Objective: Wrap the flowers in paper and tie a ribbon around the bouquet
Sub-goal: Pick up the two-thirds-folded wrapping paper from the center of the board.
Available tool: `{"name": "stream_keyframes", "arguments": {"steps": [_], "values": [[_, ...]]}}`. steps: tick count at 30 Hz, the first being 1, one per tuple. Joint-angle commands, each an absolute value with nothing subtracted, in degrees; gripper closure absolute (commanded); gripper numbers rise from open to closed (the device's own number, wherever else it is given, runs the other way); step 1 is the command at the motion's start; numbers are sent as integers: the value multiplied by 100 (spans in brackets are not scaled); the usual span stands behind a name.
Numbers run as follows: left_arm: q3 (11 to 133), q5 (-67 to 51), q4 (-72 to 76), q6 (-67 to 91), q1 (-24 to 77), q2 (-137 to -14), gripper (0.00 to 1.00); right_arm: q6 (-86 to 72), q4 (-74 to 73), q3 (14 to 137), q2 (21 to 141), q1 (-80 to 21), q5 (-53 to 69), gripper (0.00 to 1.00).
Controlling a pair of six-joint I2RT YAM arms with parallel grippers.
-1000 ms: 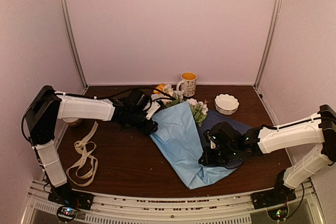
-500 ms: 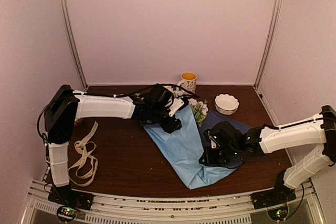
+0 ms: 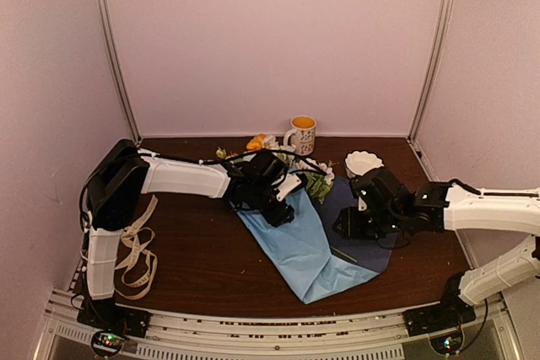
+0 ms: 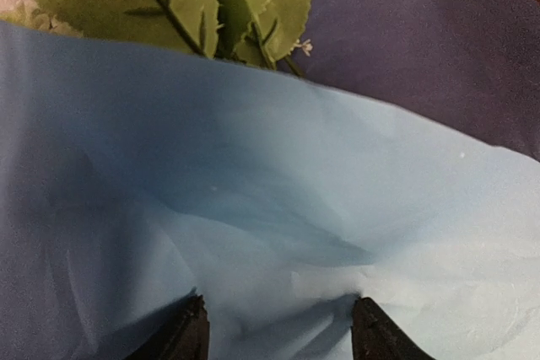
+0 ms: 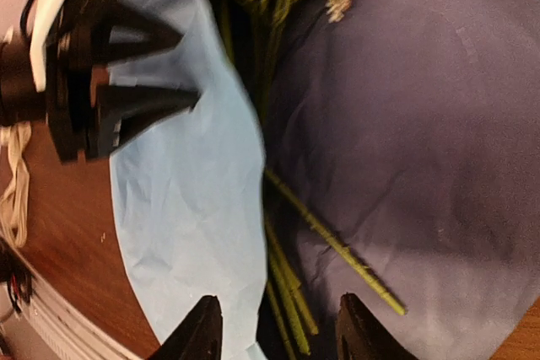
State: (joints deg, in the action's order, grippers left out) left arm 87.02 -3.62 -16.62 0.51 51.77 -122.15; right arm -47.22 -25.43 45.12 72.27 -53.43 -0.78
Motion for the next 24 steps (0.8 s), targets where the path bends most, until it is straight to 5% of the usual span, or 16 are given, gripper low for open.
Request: {"name": "stream_keyframes", "arguments": {"steps": [1, 10, 24], "values": [[8816, -400, -1639, -95, 5186, -12296, 39, -4577, -3529, 4697, 6881, -4751, -1495, 50], [8841, -401, -1705, -165, 5186, -12296, 39, -5047, -3513, 4029, 6804, -3422, -1057, 59], [8870, -370, -1705, -228, 5190, -12300, 39, -5499, -3112, 2670, 6694, -3050, 501, 52]]}}
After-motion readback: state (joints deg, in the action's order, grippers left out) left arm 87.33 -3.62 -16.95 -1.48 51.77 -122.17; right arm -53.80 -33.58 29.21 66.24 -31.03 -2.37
